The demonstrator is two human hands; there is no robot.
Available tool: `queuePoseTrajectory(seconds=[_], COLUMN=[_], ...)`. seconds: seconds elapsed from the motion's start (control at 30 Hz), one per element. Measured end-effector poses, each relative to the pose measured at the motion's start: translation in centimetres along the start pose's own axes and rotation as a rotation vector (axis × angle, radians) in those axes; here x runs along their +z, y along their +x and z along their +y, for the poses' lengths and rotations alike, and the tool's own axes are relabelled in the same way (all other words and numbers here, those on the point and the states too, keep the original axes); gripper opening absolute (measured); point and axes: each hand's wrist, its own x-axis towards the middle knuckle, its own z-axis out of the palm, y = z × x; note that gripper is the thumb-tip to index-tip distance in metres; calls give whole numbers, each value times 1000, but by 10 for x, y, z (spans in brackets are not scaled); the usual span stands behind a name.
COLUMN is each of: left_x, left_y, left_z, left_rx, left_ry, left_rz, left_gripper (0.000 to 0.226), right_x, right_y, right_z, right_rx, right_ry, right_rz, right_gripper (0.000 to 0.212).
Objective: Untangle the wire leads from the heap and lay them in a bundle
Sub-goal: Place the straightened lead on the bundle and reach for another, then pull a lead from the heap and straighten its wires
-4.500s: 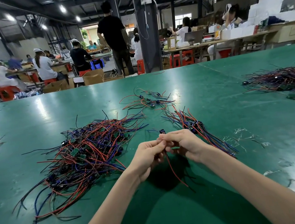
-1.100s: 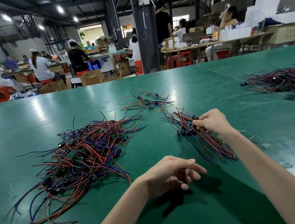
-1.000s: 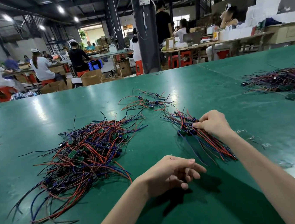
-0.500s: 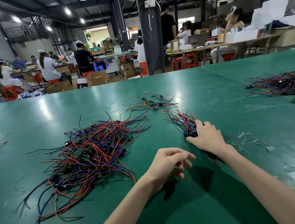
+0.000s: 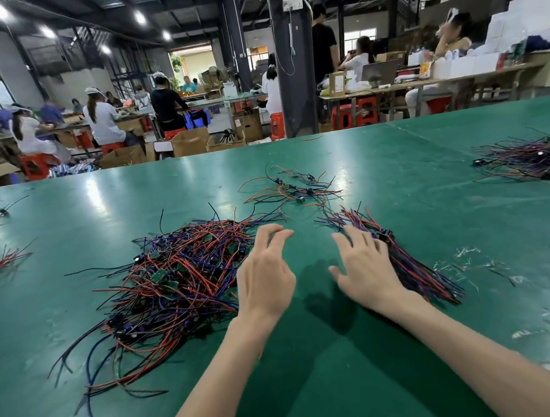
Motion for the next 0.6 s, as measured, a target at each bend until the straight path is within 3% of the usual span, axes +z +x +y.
queuePoseTrajectory(seconds=[0.27, 0.4, 0.5, 0.6], left_x=[-33, -63, -78, -79], left_y=[24, 37, 37, 34], left_z=[-25, -60, -93, -104], left_rx=[-94, -331, -658, -847], left_ry=[72, 128, 508, 540], left_rz=[191, 257, -79, -285], left_gripper=[47, 45, 34, 31], right_x=[6, 7, 9, 9], right_y=[-7, -7, -6, -5], right_z=[-13, -11, -12, -12], right_rx=[-136, -107, -100, -84], right_ry=[0, 88, 94, 102], right_rz=[1, -28, -40, -45], right_gripper=[50, 47, 46, 46])
